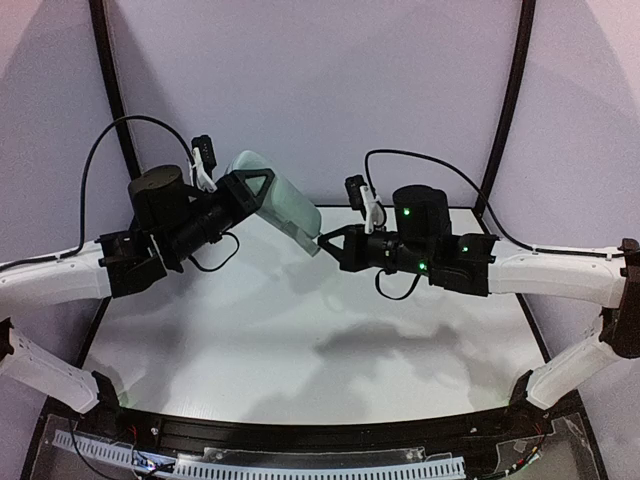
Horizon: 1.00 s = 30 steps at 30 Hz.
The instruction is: Open the umbrella
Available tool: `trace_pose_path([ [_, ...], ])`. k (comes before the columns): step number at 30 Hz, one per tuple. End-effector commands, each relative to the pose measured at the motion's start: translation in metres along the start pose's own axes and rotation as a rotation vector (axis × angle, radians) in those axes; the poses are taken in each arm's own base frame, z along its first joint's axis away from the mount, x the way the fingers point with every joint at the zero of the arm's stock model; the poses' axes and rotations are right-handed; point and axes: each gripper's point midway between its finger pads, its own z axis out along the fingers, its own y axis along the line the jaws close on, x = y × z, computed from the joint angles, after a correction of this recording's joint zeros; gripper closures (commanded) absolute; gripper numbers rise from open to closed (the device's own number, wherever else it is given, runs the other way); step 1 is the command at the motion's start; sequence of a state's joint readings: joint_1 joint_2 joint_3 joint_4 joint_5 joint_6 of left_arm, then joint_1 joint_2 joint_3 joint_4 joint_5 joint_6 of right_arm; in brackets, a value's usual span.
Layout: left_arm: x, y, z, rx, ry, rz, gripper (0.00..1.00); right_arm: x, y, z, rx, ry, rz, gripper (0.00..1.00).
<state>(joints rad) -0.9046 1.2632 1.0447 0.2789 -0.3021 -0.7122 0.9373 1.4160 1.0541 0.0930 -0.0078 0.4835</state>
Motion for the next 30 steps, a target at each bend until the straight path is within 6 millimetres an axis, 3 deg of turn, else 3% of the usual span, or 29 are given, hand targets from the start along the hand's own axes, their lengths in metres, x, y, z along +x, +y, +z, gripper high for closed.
trace_pose_path([
  [1, -0.034, -0.02, -0.037, 0.049, 0.07, 0.014, 0.99, -0.027, -0.136, -0.042, 0.522, -0.096, -0.128, 1.0],
  [5, -0.003, -0.007, -0.037, 0.054, 0.257, 0.007, 0.99, -0.052, -0.122, -0.05, 0.475, -0.169, -0.289, 1.0],
  [16, 0.08, -0.027, -0.03, 0.327, 0.68, 0.022, 0.99, -0.093, -0.11, -0.06, 0.511, -0.226, -0.441, 1.0],
  [21, 0.101, -0.024, -0.026, 0.342, 0.794, 0.035, 0.99, -0.115, -0.11, -0.07, 0.565, -0.275, -0.475, 1.0],
  [30, 0.139, -0.017, -0.036, 0.412, 0.979, 0.038, 0.99, -0.153, -0.075, -0.081, 0.476, -0.375, -0.594, 1.0],
])
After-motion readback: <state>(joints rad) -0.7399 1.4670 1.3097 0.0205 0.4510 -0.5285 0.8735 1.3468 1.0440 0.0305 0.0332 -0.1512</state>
